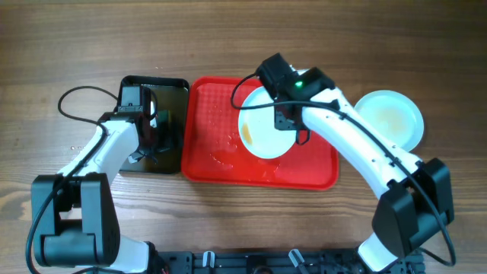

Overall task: Clean dirty plates on tray and stack at the side
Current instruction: 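Lift the last plate with the right gripper off the red tray, then carry the plate right and lower it onto the plate stack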

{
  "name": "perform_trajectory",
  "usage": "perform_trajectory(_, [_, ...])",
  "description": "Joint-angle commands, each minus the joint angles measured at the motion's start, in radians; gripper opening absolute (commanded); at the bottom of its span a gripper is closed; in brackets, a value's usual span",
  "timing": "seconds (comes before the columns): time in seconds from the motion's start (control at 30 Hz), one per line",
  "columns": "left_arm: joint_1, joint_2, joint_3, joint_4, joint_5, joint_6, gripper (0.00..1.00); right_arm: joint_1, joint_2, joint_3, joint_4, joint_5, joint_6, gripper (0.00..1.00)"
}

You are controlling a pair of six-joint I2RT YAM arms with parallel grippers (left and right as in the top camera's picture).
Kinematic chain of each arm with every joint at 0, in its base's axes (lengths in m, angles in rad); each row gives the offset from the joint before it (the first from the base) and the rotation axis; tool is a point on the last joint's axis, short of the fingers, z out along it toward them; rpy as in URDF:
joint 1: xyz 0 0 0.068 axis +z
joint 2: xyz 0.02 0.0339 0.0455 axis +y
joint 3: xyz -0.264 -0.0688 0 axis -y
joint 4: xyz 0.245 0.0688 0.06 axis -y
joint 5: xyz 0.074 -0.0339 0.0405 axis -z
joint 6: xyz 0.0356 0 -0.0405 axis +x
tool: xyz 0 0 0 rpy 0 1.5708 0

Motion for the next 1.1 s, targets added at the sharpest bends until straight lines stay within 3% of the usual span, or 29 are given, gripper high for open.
perform_trajectory(0.0, [0.0, -0.019, 0.004, -0.003, 0.032, -0.006, 1.0, 0.052, -0.003, 0.003, -0.016, 0.159, 0.069, 0.04])
perform_trajectory(0.23, [0.0, -0.019, 0.004, -0.003, 0.032, -0.006, 1.0, 0.161, -0.051, 0.003, -0.01, 0.379, 0.114, 0.04])
perform_trajectory(0.63, [0.0, -0.019, 0.004, -0.003, 0.032, -0.006, 1.0, 0.299, -0.062, 0.003, 0.003, 0.711, 0.056, 0.04])
perform_trajectory(1.07, [0.0, -0.019, 0.004, -0.003, 0.032, -0.006, 1.0, 0.316, -0.062, 0.003, 0.012, 0.798, -0.005, 0.04])
